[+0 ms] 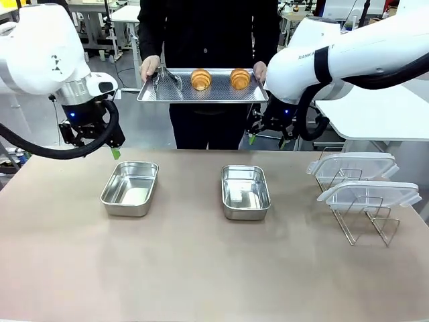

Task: Place the bread in airtight containers.
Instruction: Lift both Airtight Container.

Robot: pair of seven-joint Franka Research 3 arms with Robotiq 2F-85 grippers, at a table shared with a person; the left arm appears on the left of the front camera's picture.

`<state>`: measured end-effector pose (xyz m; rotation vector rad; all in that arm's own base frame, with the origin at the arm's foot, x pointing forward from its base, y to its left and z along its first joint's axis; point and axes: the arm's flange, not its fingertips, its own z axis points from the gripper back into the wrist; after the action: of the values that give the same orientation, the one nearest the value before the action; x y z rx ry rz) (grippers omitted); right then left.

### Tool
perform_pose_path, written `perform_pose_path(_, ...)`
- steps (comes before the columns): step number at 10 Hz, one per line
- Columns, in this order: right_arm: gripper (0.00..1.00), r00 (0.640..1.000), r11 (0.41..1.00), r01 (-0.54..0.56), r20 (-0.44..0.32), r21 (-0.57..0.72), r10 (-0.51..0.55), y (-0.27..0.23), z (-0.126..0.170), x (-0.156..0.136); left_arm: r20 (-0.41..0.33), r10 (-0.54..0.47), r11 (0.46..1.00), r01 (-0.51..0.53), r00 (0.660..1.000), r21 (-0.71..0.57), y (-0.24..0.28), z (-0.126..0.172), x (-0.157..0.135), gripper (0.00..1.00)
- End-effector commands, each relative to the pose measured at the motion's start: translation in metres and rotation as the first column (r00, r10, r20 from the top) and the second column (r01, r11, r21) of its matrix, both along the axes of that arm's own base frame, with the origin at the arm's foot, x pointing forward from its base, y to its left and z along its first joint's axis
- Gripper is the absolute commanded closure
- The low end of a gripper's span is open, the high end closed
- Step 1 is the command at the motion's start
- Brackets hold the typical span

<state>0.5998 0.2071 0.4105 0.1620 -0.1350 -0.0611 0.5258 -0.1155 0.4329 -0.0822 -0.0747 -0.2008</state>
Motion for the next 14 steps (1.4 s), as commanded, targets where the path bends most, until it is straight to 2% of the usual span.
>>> perform_pose_path(1, 0.0, 0.998, 1.0, 0.002, -0.057, 0.007, -0.002, 0.002, -0.02, -0.006, 0.012, 0.05, 0.999, -0.05, 0.999, -0.003, 0.006, -0.019, -0.002, 0.0)
perform_pose_path(3, 0.0, 0.995, 1.0, -0.008, -0.096, -0.005, 0.007, 0.001, -0.045, -0.012, 0.026, 0.057, 0.998, -0.058, 0.998, 0.018, 0.006, -0.046, 0.001, 0.0)
perform_pose_path(6, 0.0, 0.985, 0.996, -0.094, -0.145, 0.004, 0.094, 0.001, -0.069, -0.026, 0.003, 0.044, 0.999, -0.044, 0.999, 0.031, 0.006, -0.075, 0.006, 0.0)
perform_pose_path(9, 0.0, 0.967, 0.985, -0.173, -0.194, -0.016, 0.167, 0.008, -0.084, -0.037, 0.012, 0.041, 0.998, -0.041, 0.999, 0.037, 0.004, -0.091, 0.008, 0.0)
perform_pose_path(12, 0.0, 0.97, 0.986, -0.158, -0.196, -0.047, 0.146, 0.009, -0.092, -0.038, 0.043, 0.031, 0.997, -0.033, 0.999, 0.064, 0.005, -0.097, 0.013, 0.0)
perform_pose_path(13, 0.6, 0.969, 0.984, -0.159, -0.202, -0.08, 0.14, 0.009, -0.092, -0.038, 0.078, 0.048, 0.995, -0.055, 0.996, 0.085, 0.004, -0.096, 0.012, 0.56)
perform_pose_path(14, 0.6, 0.969, 0.983, -0.159, -0.205, -0.087, 0.139, 0.01, -0.092, -0.039, 0.098, 0.054, 0.994, -0.062, 0.994, 0.085, 0.003, -0.096, 0.011, 0.56)
